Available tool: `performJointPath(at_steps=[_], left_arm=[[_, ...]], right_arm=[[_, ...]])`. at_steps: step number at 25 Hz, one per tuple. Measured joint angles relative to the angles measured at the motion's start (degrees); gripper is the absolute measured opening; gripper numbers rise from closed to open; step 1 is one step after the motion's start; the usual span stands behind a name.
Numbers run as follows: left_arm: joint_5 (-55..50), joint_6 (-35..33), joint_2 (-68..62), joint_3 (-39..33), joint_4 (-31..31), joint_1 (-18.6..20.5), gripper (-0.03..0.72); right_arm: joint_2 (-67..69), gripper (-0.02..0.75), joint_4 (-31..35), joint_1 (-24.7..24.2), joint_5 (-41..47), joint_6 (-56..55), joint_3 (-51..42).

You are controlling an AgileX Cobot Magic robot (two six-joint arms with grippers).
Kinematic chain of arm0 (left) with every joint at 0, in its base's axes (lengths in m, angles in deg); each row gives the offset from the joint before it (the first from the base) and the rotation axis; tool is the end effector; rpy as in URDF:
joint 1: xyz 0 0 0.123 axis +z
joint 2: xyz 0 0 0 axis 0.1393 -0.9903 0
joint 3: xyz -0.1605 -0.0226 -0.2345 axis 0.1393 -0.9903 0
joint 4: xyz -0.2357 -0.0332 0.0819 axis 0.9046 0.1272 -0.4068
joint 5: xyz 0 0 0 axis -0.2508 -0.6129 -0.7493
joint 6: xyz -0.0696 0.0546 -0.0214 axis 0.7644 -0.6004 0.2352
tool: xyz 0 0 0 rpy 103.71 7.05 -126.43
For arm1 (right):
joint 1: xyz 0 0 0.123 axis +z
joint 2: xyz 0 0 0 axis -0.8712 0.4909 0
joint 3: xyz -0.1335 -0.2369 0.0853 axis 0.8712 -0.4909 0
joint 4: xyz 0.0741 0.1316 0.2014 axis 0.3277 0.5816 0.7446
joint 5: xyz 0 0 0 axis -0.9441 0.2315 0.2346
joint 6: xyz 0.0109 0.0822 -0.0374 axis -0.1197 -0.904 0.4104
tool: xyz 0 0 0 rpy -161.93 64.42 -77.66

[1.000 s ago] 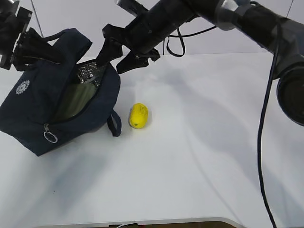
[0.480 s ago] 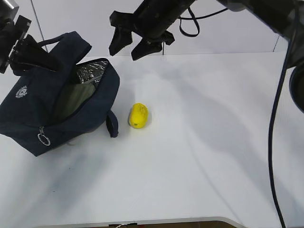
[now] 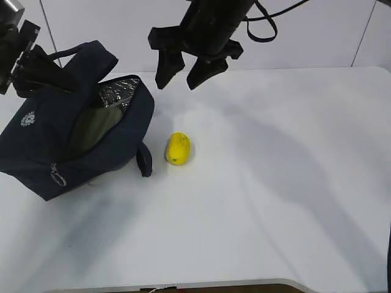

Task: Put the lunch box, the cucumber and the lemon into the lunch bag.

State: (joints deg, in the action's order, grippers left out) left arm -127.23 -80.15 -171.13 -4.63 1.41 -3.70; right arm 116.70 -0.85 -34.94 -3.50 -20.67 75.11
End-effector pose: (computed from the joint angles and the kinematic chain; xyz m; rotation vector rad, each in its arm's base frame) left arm 0.3872 -0.0418 0.2604 0.1697 2.5619 -1.1892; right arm 0.4227 0.2354 0.3006 -0.6178 2.6538 0.5935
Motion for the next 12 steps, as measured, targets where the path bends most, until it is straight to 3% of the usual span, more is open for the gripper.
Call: performJointPath(at_steps=[5, 12], left_arm=[[0.0, 0.0, 0.0, 0.0, 0.0, 0.0, -0.015], [0.0, 0.0, 0.0, 0.0, -0.27, 0.0, -0.015]], right_arm=[[-1.46, 0.512, -3.84, 0.6, 0.0, -3.96, -6.52], [1.1, 0.512, -5.33, 1.4, -0.1, -11.58, -7.26]])
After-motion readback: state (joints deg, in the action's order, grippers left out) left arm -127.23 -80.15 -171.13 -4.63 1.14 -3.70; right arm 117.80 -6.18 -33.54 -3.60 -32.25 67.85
